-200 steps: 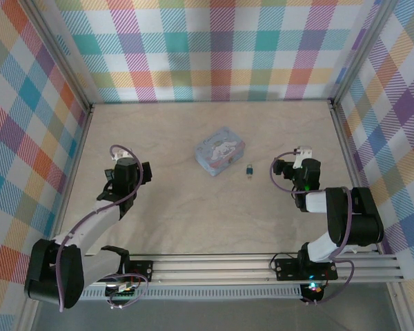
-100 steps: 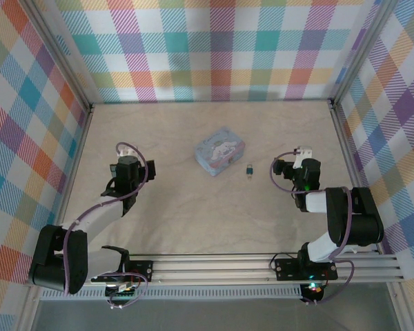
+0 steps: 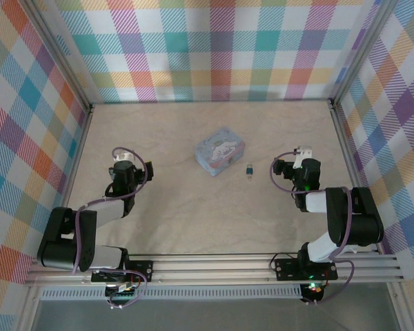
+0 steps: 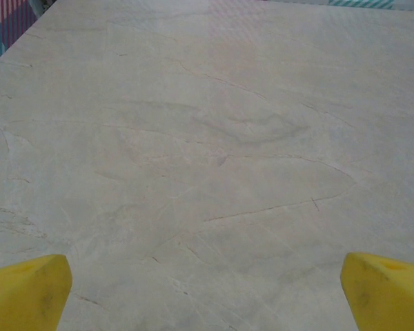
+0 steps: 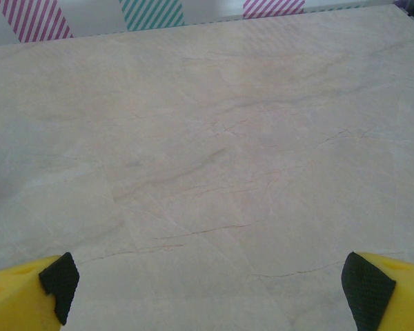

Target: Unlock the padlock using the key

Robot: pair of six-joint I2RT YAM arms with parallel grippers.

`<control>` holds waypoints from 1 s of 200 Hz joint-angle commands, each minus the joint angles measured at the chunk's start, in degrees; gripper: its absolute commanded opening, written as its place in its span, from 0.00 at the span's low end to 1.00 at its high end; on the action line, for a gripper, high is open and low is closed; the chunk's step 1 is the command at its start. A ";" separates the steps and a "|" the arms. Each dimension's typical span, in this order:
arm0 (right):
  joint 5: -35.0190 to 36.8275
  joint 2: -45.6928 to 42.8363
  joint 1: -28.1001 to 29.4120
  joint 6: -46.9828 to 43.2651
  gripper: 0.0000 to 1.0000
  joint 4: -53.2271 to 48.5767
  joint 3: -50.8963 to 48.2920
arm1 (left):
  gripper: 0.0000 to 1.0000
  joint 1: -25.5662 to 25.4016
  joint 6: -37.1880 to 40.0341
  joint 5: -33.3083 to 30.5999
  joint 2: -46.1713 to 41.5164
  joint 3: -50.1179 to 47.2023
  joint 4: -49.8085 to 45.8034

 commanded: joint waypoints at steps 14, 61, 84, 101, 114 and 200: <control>-0.62 -0.07 -0.12 -0.46 1.00 0.90 0.63 | 1.00 1.66 0.75 4.04 2.58 -1.85 10.71; -0.61 -0.06 -0.10 -0.46 1.00 0.90 0.68 | 1.00 1.91 1.02 4.85 11.27 -3.21 21.14; -0.57 -0.13 -0.10 -0.43 1.00 0.86 0.68 | 1.00 1.89 1.36 5.14 11.30 0.99 13.00; -0.62 -0.14 -0.10 -0.46 1.00 0.94 0.68 | 1.00 1.89 1.41 5.00 11.50 0.82 13.65; -0.62 -0.14 -0.10 -0.46 1.00 0.86 0.66 | 1.00 1.89 1.44 5.05 11.41 0.82 13.53; -1.01 -0.05 -0.03 -0.72 1.00 0.54 0.90 | 1.00 1.80 1.46 5.02 11.33 0.81 13.43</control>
